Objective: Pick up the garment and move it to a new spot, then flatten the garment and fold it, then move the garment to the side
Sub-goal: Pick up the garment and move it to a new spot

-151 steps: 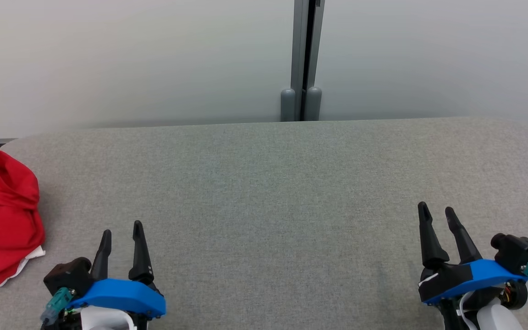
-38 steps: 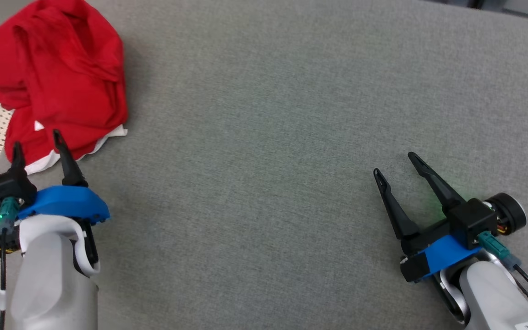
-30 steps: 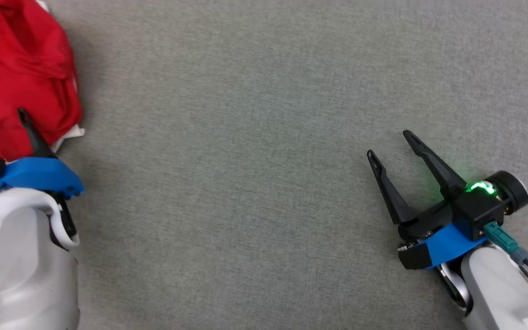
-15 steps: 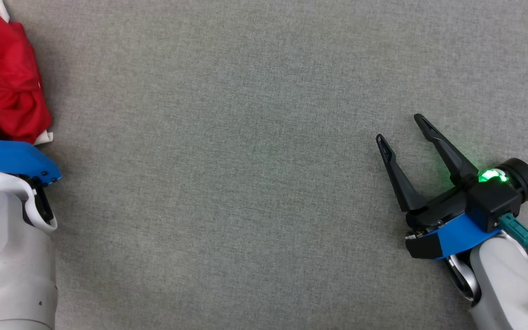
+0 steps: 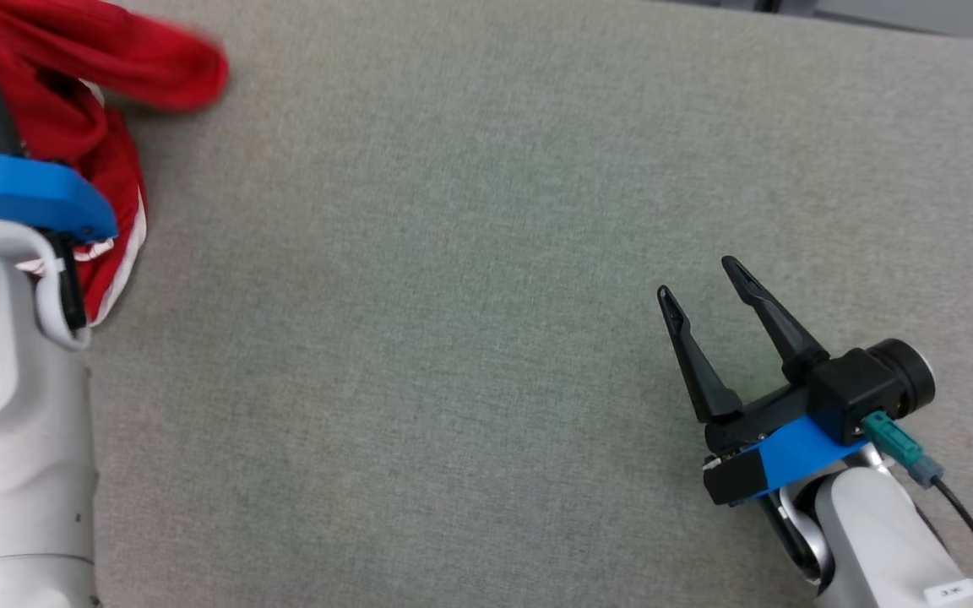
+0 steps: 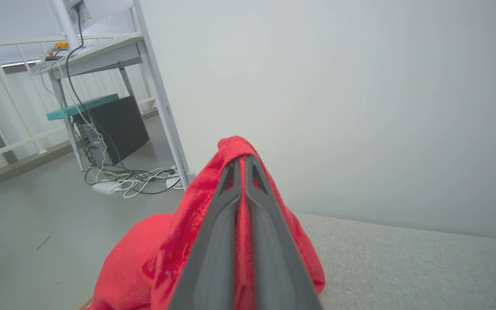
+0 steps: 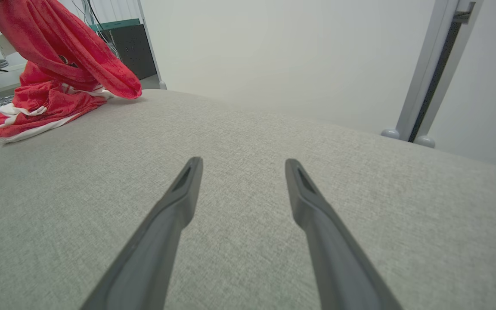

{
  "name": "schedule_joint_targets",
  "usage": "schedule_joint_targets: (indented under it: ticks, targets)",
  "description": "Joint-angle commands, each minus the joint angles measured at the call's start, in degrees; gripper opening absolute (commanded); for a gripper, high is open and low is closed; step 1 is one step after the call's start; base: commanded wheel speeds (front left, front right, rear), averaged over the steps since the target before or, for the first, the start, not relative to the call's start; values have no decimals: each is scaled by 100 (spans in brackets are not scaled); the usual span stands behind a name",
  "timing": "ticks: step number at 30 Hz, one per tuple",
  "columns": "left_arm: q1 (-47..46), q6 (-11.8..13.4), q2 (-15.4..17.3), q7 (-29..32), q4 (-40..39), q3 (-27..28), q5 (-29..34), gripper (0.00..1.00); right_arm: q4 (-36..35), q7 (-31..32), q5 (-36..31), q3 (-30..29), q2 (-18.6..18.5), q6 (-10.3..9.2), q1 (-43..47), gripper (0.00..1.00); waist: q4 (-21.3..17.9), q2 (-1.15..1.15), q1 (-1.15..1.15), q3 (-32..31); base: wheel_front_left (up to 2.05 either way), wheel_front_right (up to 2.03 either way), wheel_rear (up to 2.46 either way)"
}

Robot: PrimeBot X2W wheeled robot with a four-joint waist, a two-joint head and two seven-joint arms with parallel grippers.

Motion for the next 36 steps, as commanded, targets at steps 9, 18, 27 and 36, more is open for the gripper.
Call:
schedule_joint_targets:
  ticks: [9, 18, 27, 36]
  targets:
    - [197, -163, -562, -16, -649, -681, 282, 0, 261, -1, 53, -75, 402, 1, 254, 100, -744, 0, 1, -833, 0, 0, 0]
    - [631, -413, -949, -17, -515, -1468, -16, 0, 454, 0, 92, -72, 640, 1, 361, 100, -1834, 0, 1, -1274, 0, 0, 0]
    - [1104, -264, -988, -17, -549, -3153, -1285, 0, 573, 0, 122, 69, 699, 1, 409, 100, -2838, 0, 1, -1316, 0, 0, 0]
    - [1263, 110, -986, -16, -913, -5330, -2366, 0, 616, 0, 159, 140, 709, 1, 398, 100, -3323, 0, 1, -1286, 0, 0, 0]
